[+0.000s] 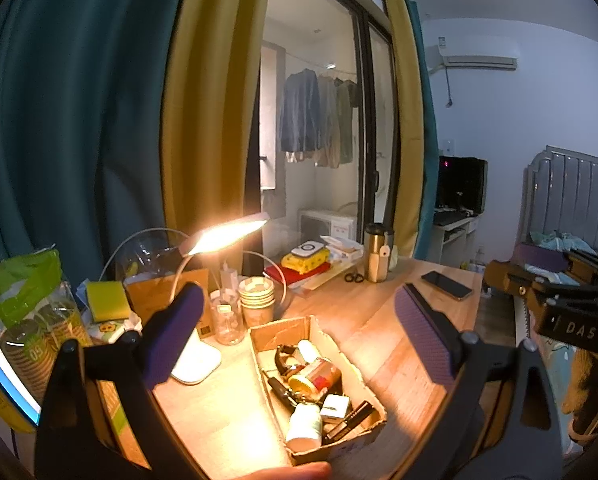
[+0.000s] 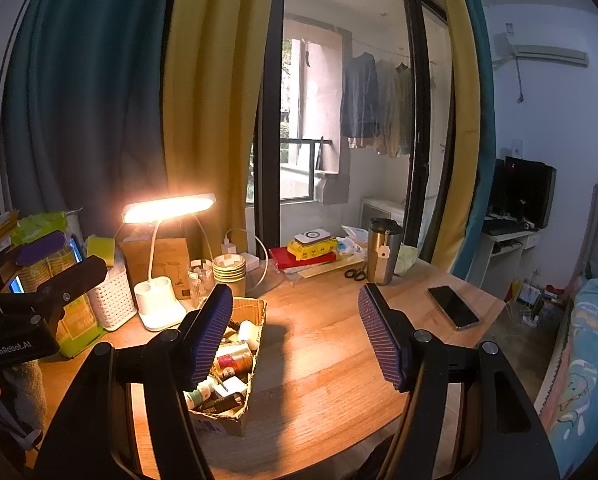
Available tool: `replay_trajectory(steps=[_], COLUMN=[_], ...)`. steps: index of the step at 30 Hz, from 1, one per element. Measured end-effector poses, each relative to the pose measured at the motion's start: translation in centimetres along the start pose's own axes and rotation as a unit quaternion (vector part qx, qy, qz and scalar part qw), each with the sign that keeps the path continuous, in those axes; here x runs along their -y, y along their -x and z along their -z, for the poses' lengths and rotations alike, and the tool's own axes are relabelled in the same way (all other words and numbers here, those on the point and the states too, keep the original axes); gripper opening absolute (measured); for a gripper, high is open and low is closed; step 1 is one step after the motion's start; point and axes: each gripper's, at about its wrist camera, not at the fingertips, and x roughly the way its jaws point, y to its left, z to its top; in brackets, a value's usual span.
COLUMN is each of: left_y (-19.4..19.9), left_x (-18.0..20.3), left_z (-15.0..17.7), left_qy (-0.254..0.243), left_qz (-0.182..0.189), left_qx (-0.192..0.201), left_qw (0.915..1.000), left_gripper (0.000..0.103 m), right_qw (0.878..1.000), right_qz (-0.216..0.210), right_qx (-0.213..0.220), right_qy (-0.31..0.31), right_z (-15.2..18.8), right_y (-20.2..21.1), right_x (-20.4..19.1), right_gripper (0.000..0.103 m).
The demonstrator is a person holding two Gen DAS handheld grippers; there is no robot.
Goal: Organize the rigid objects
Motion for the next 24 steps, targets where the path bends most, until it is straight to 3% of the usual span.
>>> replay_trajectory(steps=[24], left_y=[-0.04], left_x=[-0.02], left_z=[0.2], left_qy=[0.0], left_qz=[0.003], left_qx=[0.004], left_qw=[1.0], left_gripper=[0.097], right_qw=[1.0], right_qz=[-0.001], right_qx=[-0.003], right_qy=[-0.002], right_z=[0.07], right_y=[-0.13], right_x=[0.0], right_gripper=[0.069])
